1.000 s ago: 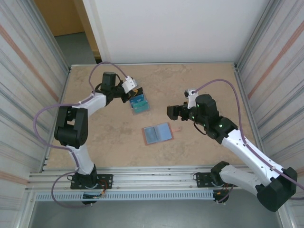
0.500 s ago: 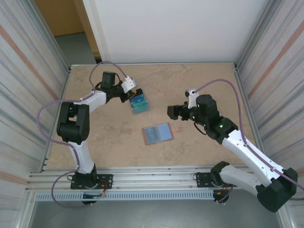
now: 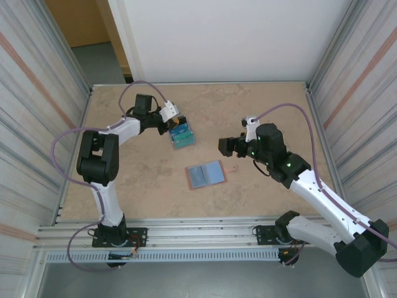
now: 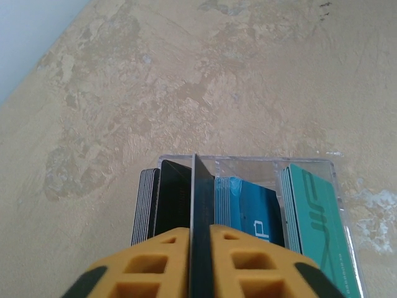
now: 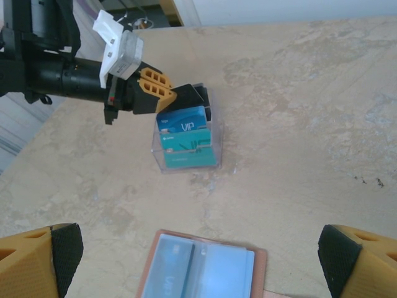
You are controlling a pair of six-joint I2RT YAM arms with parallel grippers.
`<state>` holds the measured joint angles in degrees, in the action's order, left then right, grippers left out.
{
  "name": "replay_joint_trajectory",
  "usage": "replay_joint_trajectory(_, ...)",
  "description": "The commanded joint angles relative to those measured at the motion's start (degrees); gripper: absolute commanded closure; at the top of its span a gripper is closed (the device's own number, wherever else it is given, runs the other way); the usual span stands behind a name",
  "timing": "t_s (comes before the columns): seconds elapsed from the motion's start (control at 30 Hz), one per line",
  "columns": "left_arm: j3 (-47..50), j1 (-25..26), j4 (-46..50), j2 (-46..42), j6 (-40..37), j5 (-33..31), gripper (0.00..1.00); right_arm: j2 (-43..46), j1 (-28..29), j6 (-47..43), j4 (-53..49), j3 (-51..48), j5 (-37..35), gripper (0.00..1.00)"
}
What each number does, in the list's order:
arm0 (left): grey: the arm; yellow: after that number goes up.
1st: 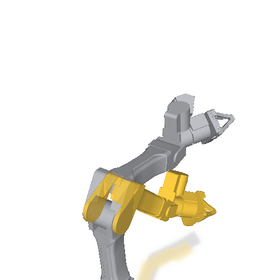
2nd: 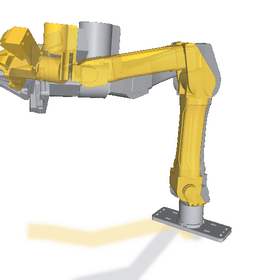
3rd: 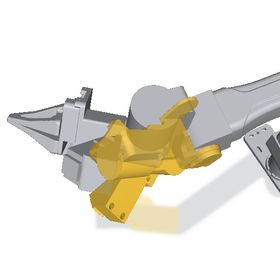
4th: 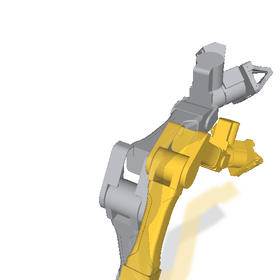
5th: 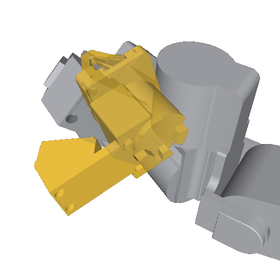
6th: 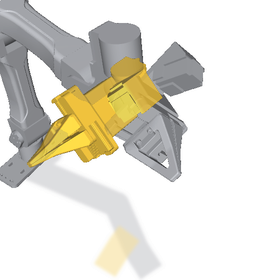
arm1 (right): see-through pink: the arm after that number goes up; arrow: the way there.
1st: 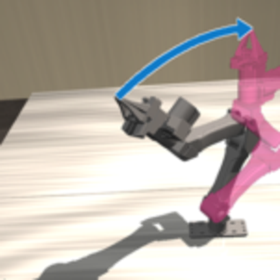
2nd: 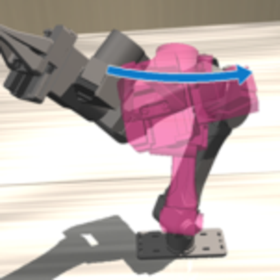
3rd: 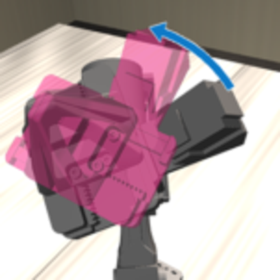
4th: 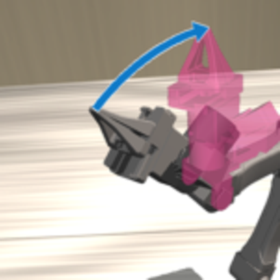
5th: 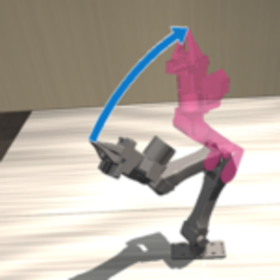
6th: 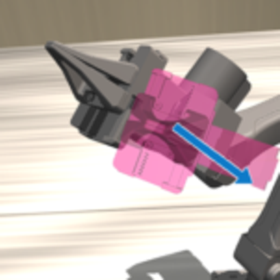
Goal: Take the credit cards out of the card holder
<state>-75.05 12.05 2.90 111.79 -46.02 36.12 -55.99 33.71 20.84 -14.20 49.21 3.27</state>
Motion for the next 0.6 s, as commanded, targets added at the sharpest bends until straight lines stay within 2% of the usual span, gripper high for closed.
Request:
replay_joint_trajectory(0.0,-1.80,-0.20,0.87,0.37,-0.44,2.02,0.81,0.26,-0.40,1.02,-0.12,0.78,0.70,0.01)
replay_joint_trajectory(0.37,0.73,0.67,-1.85,-5.99,1.92,1.75,0.80,-0.08,0.20,0.91,-1.47,0.78,-0.55,0.00)
replay_joint_trajectory(0.53,5.86,1.18,-6.72,-12.92,7.05,0.69,0.79,-2.83,2.37,1.04,-4.58,2.19,-3.87,0.07)
replay_joint_trajectory(0.57,7.16,1.33,-7.73,-14.50,8.64,0.55,0.72,-3.70,3.22,1.04,-5.43,2.76,-4.88,0.08)
